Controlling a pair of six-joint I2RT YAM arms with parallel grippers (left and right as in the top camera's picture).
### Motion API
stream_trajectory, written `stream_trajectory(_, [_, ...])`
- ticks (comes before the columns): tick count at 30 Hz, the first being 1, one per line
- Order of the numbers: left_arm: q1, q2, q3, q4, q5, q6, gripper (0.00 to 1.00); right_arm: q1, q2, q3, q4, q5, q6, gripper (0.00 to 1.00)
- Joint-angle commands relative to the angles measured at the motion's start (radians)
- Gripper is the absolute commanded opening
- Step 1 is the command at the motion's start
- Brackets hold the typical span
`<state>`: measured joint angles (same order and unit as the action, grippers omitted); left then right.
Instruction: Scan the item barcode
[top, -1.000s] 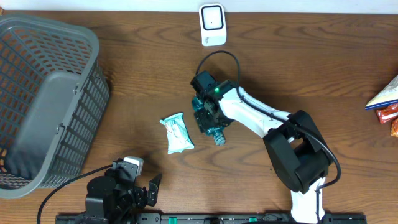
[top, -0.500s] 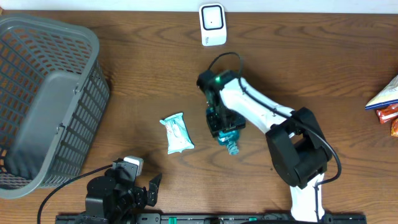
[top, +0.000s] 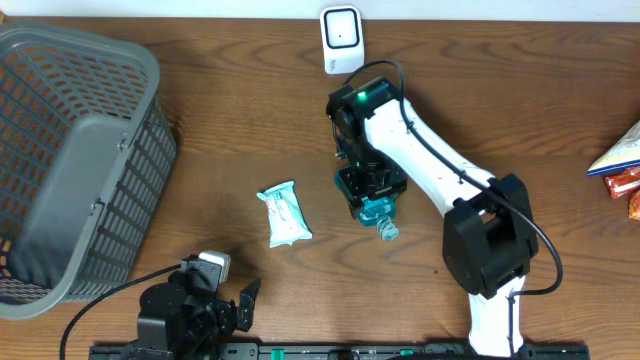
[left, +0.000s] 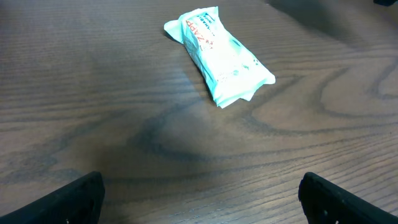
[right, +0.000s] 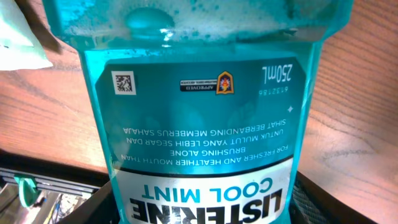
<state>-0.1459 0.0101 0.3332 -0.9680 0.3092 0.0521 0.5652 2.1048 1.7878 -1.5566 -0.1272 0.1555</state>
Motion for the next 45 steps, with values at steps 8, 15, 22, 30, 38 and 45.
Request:
stream_trajectory(8, [0.0,-0.004,0.002,-0.012,0.005,-0.002,0.99,-0.018,-0.005,0.028,-0.074,-0.086,-0.15,0.36])
stream_trajectory(15, [0.0,-0.004,0.002,-0.012,0.005,-0.002,0.99,-0.035,-0.005,0.028,-0.145,-0.114,-0.15,0.34])
stream_trajectory(22, [0.0,-0.004,0.002,-0.012,0.005,-0.002,0.99,-0.09,-0.005,0.028,-0.146,-0.177,-0.15,0.32])
stream_trajectory(30, [0.0,-0.004,0.002,-0.012,0.005,-0.002,0.99,-0.113,-0.005,0.024,-0.146,-0.254,-0.149,0.32])
stream_trajectory(38, [0.0,-0.004,0.002,-0.012,0.005,-0.002,0.99,-0.133,-0.005,-0.1,-0.146,-0.306,-0.145,0.27])
stream_trajectory(45, [0.0,-0.004,0.002,-0.012,0.005,-0.002,0.99,-0.133,-0.007,-0.285,-0.146,-0.324,-0.145,0.25])
